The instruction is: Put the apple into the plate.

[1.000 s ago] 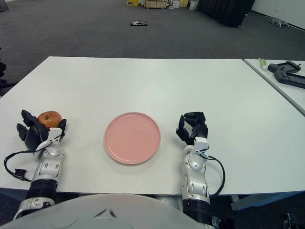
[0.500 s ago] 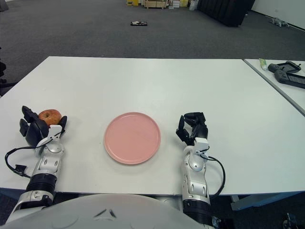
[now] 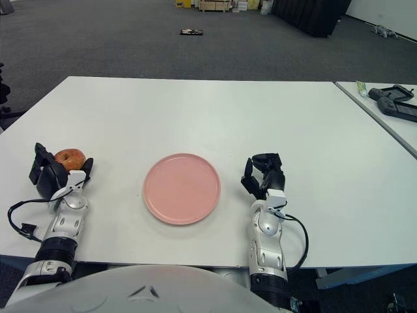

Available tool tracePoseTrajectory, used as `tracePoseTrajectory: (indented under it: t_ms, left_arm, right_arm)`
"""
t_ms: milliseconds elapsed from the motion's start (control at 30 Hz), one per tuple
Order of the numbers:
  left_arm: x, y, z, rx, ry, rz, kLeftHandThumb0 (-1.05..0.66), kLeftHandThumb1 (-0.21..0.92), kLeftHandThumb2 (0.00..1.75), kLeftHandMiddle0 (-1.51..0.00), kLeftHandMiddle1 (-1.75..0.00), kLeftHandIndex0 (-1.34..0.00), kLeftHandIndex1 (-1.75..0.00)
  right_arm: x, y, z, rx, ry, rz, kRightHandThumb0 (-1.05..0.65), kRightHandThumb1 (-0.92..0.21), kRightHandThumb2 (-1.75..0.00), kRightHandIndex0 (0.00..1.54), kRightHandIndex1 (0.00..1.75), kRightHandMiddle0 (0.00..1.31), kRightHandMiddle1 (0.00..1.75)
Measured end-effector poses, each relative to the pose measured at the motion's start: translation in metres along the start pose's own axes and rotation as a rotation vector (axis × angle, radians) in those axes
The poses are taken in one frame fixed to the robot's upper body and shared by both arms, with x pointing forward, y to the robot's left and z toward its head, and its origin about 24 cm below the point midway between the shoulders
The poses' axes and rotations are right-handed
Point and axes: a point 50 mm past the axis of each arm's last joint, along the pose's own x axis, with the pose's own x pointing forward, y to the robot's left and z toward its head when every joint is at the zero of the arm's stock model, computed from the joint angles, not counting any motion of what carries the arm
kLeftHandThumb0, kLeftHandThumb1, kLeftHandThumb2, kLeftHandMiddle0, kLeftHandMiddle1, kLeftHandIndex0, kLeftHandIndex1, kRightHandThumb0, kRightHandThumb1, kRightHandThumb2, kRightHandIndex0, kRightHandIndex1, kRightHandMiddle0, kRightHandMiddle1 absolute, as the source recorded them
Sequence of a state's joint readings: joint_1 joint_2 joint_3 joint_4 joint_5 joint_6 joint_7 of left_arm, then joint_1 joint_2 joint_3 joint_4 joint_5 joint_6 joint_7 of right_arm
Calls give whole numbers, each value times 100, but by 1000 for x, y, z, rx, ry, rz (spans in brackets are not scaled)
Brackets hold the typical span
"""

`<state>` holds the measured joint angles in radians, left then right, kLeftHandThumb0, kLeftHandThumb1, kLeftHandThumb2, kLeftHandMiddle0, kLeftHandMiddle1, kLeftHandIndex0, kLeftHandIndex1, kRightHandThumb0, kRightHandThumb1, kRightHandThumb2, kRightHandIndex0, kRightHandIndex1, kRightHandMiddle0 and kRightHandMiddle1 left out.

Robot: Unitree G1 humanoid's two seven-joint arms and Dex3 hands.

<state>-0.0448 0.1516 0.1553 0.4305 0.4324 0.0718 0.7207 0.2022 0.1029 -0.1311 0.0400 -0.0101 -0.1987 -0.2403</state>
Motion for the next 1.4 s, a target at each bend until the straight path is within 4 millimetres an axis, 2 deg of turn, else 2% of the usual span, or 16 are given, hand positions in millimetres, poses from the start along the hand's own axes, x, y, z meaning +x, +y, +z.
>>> tracePoseTrajectory:
  t_ms: [100, 133, 200, 233, 267, 300, 367, 400, 467, 533, 600, 733, 900, 1400]
  left_arm:
    - [1, 0, 1, -4, -16, -15, -83, 50, 84, -7, -119, 0, -152]
    - [1, 0, 2, -4, -22, -20, -82, 49, 86, -8, -123, 0, -157]
    - [1, 0, 4, -3, -38, -33, -75, 42, 94, -21, -144, -12, -167]
    - [2, 0, 4, 0, -47, -41, -73, 41, 96, -23, -147, -15, -169]
    - [2, 0, 5, 4, -57, -48, -69, 38, 98, -42, -157, -27, -171]
    - [2, 0, 6, 13, -69, -54, -67, 36, 99, -55, -163, -36, -172]
    - [2, 1, 8, 35, -96, -64, -64, 33, 101, -70, -169, -46, -173]
    - [3, 1, 9, 49, -113, -70, -57, 29, 107, -81, -171, -56, -174]
    - [3, 1, 11, 76, -140, -79, -52, 25, 114, -91, -173, -66, -174]
    - [3, 1, 13, 98, -161, -88, -36, 18, 130, -106, -174, -81, -174]
    - [4, 1, 15, 118, -182, -100, -26, 15, 139, -114, -174, -89, -175]
    - [6, 2, 18, 139, -207, -122, -13, 13, 150, -123, -175, -101, -175]
    - [8, 5, 23, 141, -212, -160, -8, 14, 153, -129, -175, -109, -175]
    - [9, 9, 25, 81, -195, -205, -6, 18, 153, -136, -175, -116, -175]
  right_arm:
    - [-1, -1, 0, 1, 1, -2, -38, -67, -88, 56, 132, 34, 175]
    - [-1, -1, 0, 2, 1, -3, -38, -67, -87, 56, 132, 34, 175]
    - [-1, -1, 0, 4, 3, -4, -38, -67, -87, 56, 132, 34, 175]
    - [-2, -2, 0, 5, 4, -5, -38, -67, -87, 56, 132, 34, 175]
    - [-2, -2, -1, 7, 5, -6, -38, -67, -87, 56, 132, 34, 175]
    - [-2, -2, -1, 9, 5, -8, -38, -67, -87, 56, 132, 34, 175]
    - [-2, -3, 0, 13, 6, -10, -38, -67, -87, 56, 131, 34, 175]
    - [-2, -3, 0, 16, 5, -11, -38, -67, -87, 56, 131, 34, 175]
    - [-2, -3, 0, 19, 4, -12, -38, -67, -87, 56, 131, 34, 175]
    - [-2, -3, 1, 21, 2, -12, -38, -67, -87, 57, 131, 34, 175]
    - [-2, -3, 1, 26, 0, -11, -38, -67, -87, 57, 131, 34, 175]
    - [-2, -3, 2, 35, -4, -10, -38, -67, -87, 57, 132, 34, 175]
    - [-2, -3, 3, 45, -18, -7, -38, -66, -88, 58, 132, 35, 175]
    - [-2, -6, 4, 61, -28, -28, -38, -66, -88, 59, 133, 35, 175]
